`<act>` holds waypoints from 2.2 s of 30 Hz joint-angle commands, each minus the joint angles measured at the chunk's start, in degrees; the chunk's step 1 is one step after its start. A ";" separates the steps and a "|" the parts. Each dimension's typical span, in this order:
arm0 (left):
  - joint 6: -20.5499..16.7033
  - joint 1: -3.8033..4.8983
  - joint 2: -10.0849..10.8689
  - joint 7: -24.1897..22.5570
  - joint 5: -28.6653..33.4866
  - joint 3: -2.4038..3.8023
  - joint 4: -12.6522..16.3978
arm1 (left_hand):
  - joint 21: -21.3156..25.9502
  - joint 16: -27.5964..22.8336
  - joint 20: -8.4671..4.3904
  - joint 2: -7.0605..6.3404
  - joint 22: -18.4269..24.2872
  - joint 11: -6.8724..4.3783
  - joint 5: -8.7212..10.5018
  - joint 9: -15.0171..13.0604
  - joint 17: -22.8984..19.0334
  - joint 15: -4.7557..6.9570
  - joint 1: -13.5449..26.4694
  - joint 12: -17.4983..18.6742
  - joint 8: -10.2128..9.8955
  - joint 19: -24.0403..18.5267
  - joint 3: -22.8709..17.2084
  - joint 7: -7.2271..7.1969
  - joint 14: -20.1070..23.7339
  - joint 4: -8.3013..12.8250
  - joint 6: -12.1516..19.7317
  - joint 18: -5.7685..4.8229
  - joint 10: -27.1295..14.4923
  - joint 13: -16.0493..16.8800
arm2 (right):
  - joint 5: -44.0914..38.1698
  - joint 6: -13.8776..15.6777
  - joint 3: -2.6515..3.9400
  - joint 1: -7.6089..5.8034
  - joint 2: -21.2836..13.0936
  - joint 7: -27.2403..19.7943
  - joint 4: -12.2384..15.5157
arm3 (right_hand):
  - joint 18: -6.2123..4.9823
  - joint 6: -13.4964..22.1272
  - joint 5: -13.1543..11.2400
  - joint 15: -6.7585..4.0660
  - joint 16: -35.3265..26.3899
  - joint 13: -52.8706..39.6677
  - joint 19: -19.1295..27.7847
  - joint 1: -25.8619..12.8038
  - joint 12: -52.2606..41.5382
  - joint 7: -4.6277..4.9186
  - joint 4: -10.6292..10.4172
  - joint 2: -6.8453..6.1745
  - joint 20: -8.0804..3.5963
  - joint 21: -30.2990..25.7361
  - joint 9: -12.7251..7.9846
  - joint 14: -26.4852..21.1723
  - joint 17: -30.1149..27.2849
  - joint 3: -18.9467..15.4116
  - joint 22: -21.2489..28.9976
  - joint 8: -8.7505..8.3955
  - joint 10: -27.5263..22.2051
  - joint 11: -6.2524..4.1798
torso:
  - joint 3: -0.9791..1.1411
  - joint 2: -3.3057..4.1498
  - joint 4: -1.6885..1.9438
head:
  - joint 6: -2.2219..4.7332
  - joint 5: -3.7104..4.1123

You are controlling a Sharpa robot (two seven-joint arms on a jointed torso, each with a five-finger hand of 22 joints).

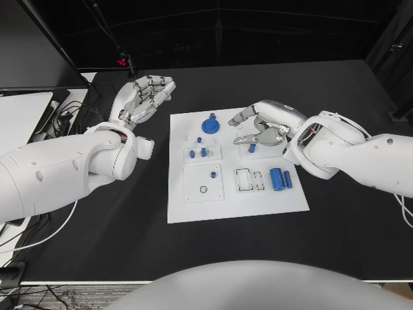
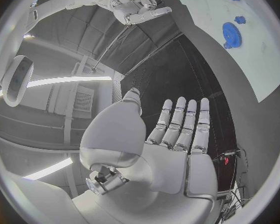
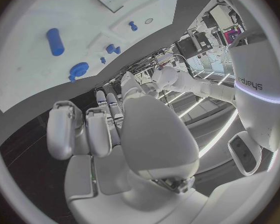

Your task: Assemble the parts on the task board

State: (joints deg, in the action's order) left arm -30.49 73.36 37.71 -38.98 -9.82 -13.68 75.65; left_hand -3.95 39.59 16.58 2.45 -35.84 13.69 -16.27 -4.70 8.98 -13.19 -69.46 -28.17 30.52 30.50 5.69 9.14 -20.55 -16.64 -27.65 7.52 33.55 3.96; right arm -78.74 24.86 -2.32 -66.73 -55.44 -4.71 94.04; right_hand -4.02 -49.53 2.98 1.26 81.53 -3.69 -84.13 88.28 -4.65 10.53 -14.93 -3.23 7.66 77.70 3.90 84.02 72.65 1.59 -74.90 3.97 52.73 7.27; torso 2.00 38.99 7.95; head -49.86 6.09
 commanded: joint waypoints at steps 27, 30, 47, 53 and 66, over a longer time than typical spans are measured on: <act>0.57 -0.09 0.05 -7.73 0.09 0.06 -0.27 | -0.22 0.54 0.00 0.69 0.15 -0.19 -0.43 0.11 -0.20 0.06 0.13 -0.51 0.31 0.37 0.47 6.74 0.39 -0.07 0.66 -0.62 -0.52 -0.10 | -10.81 -14.41 -0.06 -0.13 1.61 20.81 -2.16 | 0.90 -3.92 -0.25 0.54 0.45 -0.53 -0.27 0.83 -4.79 -0.32 1.39 -0.64 -0.17 -0.24 0.56 2.87 -0.69 1.44 -9.04 1.87 2.44 -0.46 | 0.07 0.00 0.00 | -0.14 0.41; 0.56 -0.13 0.06 -7.83 0.09 0.06 -0.28 | -0.22 0.56 0.00 0.71 0.15 -0.19 -0.44 0.11 -0.21 0.06 0.12 -0.53 0.33 0.38 0.48 6.74 0.37 -0.07 0.66 -0.62 -0.52 -0.10 | -11.10 -14.80 -0.06 -0.13 1.85 21.20 -2.29 | 0.90 -5.31 -0.25 0.67 0.59 -0.56 -0.29 1.00 -5.78 -0.15 1.53 -0.21 0.04 -0.16 0.67 2.88 -0.58 1.66 -9.09 2.37 4.72 -0.40 | 0.07 -0.02 0.01 | -0.14 0.41; 0.57 -0.23 0.35 -7.87 0.09 0.06 -0.05 | -0.28 0.89 -0.01 0.91 0.24 -0.23 -0.58 0.16 -0.42 0.10 -0.09 -0.87 0.62 0.48 0.63 6.71 0.17 -0.05 0.62 -0.58 -0.48 -0.08 | -12.57 -13.54 -0.06 -0.12 2.83 20.21 -2.54 | 0.74 -14.16 -0.22 -1.76 1.37 0.19 -0.25 5.78 -6.65 -3.22 2.35 2.82 -1.74 -0.29 1.58 3.10 0.57 5.43 -9.10 5.46 15.05 -3.51 | 0.06 -0.03 0.02 | -0.14 0.29; 0.52 -0.23 0.44 -7.88 0.09 0.06 0.00 | -0.28 0.90 -0.01 0.92 0.24 -0.23 -0.58 0.16 -0.43 0.10 -0.10 -0.89 0.63 0.49 0.64 6.71 0.16 -0.05 0.62 -0.58 -0.48 -0.08 | -13.48 -13.15 -0.06 -0.11 2.69 20.32 -2.46 | 0.72 -16.18 -0.22 -2.36 1.42 0.25 -0.22 6.46 -5.72 -3.90 2.44 2.88 -2.43 -0.44 1.79 3.13 0.66 6.10 -9.04 5.98 17.00 -4.13 | 0.03 -0.03 0.09 | -0.14 0.45; 0.51 -0.26 0.43 -7.83 0.09 0.06 -0.12 | -0.28 0.97 0.00 0.97 0.28 -0.24 -0.66 0.18 -0.51 0.11 -0.17 -0.98 0.71 0.50 0.69 6.70 0.14 -0.05 0.63 -0.57 -0.49 -0.08 | -13.34 -7.75 -0.05 -0.10 1.60 17.79 -1.68 | 0.74 -16.73 -0.20 -2.58 1.44 0.27 -0.25 6.77 -4.39 -4.01 2.48 2.56 -2.75 -0.50 1.69 3.15 0.68 6.51 -9.02 5.70 18.01 -4.30 | 0.06 -0.03 0.04 | -0.14 0.54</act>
State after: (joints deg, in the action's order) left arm -30.33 73.04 38.15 -38.98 -9.81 -13.68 75.48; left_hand -3.95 40.25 16.58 2.89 -35.65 13.49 -16.73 -4.60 8.51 -13.19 -69.48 -29.02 31.02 30.50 6.00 9.14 -20.55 -16.63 -27.24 7.52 33.35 3.93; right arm -91.48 13.09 -2.46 -66.68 -53.71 14.62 92.19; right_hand -4.00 -65.95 2.61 -0.95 82.65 -3.39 -83.94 94.55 -9.20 6.46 -12.39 -0.57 5.42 77.40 5.66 83.84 73.25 7.83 -74.90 9.75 68.10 5.10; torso 2.03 38.95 7.99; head -50.01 6.58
